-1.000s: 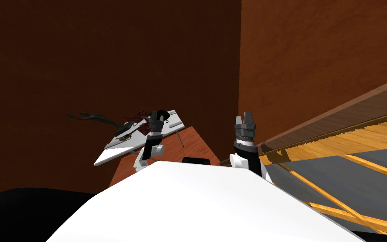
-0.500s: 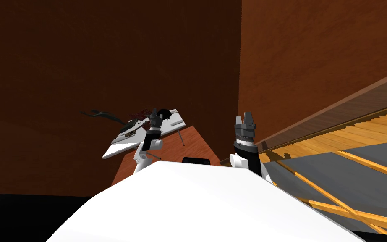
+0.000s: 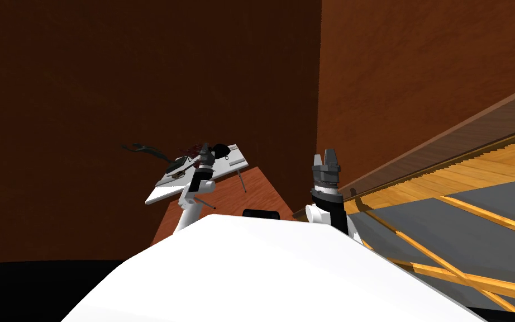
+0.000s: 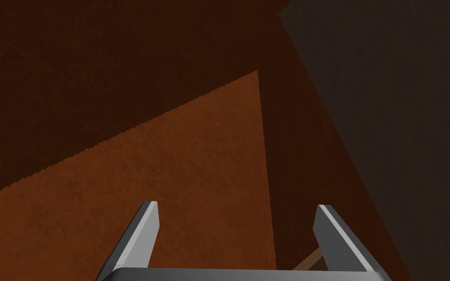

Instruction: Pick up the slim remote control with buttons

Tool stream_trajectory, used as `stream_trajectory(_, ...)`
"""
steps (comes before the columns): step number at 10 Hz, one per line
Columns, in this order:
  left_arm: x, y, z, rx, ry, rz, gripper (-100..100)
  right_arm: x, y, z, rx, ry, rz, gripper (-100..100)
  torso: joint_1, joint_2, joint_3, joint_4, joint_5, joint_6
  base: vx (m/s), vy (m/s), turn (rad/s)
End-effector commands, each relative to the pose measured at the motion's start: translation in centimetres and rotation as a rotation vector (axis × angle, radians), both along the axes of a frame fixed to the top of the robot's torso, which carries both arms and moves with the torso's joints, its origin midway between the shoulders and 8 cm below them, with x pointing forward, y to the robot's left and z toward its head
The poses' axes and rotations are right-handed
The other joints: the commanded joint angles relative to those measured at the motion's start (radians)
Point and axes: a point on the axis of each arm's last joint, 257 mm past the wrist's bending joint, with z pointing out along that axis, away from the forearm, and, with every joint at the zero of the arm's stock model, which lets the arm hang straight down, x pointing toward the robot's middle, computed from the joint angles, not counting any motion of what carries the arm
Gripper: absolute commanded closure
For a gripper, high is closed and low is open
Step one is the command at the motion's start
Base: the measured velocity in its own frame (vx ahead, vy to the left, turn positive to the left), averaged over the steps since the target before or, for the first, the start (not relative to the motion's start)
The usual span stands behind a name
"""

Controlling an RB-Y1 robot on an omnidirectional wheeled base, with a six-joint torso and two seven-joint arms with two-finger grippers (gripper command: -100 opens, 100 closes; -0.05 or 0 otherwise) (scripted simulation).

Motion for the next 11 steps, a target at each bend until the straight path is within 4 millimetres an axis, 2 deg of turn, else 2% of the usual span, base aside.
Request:
stream_trajectory(1, 1.4, 2.1, -0.4, -0.017, 0.036, 0.029, -100, 0.0, 0.0, 0.0, 0.0, 0.0, 0.0, 0, 0.0, 0.0, 0.0, 0.0, 0.0, 0.0, -0.057, 0.003, 0.045)
stream_trajectory(3, 2.1, 2.2, -0.7, -0.027, 0.058, 0.031, -100, 0.0, 0.0, 0.0, 0.0, 0.0, 0.0, 0, 0.0, 0.0, 0.0, 0.0, 0.0, 0.0, -0.029, -0.003, 0.01)
stream_trajectory(4, 3.3, 3.9, -1.0, -0.047, 0.087, 0.055, -100, 0.0, 0.0, 0.0, 0.0, 0.0, 0.0, 0, 0.0, -0.002, -0.001, 0.0, 0.0, 0.0, -0.031, -0.014, 0.047)
stream_trajectory(5, 3.7, 3.9, -1.3, -0.054, 0.104, 0.057, -100, 0.0, 0.0, 0.0, 0.0, 0.0, 0.0, 0, -0.001, -0.001, -0.001, 0.0, 0.0, 0.0, -0.038, -0.01, 0.029)
stream_trajectory(6, 4.6, 5.5, -1.4, -0.075, 0.122, 0.077, -100, 0.0, 0.0, 0.0, 0.0, 0.0, 0.0, 0, -0.001, -0.001, -0.001, 0.0, 0.0, 0.0, -0.048, -0.01, 0.034)
stream_trajectory(8, 5.2, 5.6, -2.0, -0.088, 0.154, 0.081, -100, 0.0, 0.0, 0.0, 0.0, 0.0, 0.0, 0, 0.0, -0.001, 0.0, 0.0, 0.0, 0.0, -0.03, 0.002, 0.009)
stream_trajectory(9, 6.4, 7.0, -2.2, -0.118, 0.178, 0.099, -100, 0.0, 0.0, 0.0, 0.0, 0.0, 0.0, 0, 0.0, -0.002, -0.001, 0.0, 0.0, 0.0, -0.029, -0.002, 0.045)
stream_trajectory(10, 6.7, 7.1, -2.7, -0.127, 0.202, 0.102, -100, 0.0, 0.0, 0.0, 0.0, 0.0, 0.0, 0, 0.0, -0.002, -0.001, 0.0, 0.0, 0.0, -0.029, -0.001, 0.017)
stream_trajectory(11, 7.7, 8.2, -2.6, -0.155, 0.216, 0.115, -100, 0.0, 0.0, 0.0, 0.0, 0.0, 0.0, 0, 0.0, -0.002, -0.001, 0.0, 0.0, 0.0, -0.036, -0.005, 0.027)
